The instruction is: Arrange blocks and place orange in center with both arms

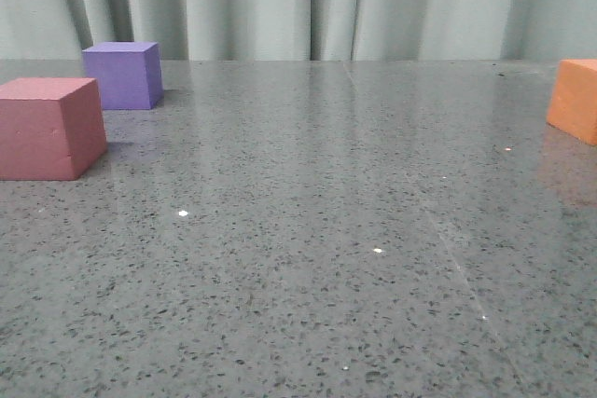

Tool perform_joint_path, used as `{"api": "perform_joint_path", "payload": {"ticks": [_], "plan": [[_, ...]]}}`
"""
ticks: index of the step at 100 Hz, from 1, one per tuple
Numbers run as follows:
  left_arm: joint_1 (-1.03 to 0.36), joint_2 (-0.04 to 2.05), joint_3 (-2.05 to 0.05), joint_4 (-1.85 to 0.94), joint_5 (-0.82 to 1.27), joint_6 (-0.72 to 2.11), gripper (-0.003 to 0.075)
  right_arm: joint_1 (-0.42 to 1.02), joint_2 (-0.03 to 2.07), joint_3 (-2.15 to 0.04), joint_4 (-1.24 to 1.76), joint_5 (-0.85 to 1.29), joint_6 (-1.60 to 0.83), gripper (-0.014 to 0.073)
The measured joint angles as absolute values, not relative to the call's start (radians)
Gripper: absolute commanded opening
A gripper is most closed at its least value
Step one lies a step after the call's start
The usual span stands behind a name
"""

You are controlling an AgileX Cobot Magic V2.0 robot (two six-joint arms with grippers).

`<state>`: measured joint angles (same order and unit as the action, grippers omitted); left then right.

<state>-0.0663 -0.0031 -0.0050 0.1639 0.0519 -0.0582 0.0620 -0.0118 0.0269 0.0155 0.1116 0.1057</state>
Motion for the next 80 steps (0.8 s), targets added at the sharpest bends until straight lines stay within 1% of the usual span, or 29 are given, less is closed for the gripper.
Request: {"api": "perform_joint_path", "payload": {"ticks": [70, 80], "plan": [[-0.066, -0.003, -0.005, 0.164, 0.052, -0.06, -0.0019, 0.062, -0.012, 0.027, 0.015, 0.112, 0.106, -0.0067], [-0.066, -0.003, -0.005, 0.164, 0.052, -0.06, -0.0019, 0.062, -0.012, 0.028, 0.015, 0.071, 0.106, -0.0067]]}}
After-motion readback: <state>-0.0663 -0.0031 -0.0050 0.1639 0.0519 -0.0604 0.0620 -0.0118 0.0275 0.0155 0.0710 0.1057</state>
